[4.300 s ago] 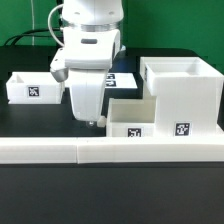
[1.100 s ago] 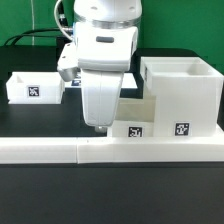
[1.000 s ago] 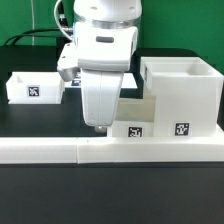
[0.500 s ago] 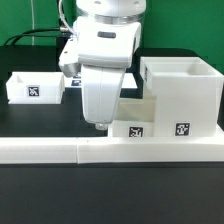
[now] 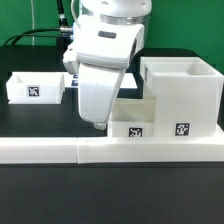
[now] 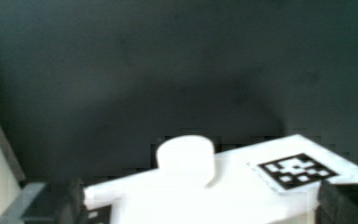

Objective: Assemble drawer

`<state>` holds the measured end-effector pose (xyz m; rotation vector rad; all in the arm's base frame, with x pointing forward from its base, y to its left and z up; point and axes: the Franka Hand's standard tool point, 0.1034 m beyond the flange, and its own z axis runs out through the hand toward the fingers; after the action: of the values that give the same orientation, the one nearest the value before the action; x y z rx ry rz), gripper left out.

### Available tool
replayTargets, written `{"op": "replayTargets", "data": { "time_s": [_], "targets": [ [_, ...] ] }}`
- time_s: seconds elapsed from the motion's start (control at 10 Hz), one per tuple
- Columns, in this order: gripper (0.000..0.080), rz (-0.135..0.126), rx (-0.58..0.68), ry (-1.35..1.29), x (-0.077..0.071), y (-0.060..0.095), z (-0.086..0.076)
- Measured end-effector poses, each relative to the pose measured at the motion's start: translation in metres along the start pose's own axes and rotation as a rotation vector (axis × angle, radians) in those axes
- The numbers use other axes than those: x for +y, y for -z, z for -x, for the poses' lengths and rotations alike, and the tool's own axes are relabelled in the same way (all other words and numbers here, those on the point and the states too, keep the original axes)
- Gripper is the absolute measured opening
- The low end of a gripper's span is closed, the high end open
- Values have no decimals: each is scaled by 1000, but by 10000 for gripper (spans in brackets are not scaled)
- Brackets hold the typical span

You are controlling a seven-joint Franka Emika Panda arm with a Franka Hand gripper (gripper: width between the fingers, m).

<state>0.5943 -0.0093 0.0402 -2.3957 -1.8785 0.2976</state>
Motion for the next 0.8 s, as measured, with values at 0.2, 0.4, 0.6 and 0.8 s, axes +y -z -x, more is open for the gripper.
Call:
{"op": "replayTargets", "data": {
  "time_s": [0.2,0.4,0.6,0.8],
  "targets": [
    [649,0,0,0,0,0,0],
    [649,-19,6,167,-2,-6,13],
    [649,-41,-4,229,-4,-2,5],
    [649,-37,-7,208,-6,0,-4]
  ]
}}
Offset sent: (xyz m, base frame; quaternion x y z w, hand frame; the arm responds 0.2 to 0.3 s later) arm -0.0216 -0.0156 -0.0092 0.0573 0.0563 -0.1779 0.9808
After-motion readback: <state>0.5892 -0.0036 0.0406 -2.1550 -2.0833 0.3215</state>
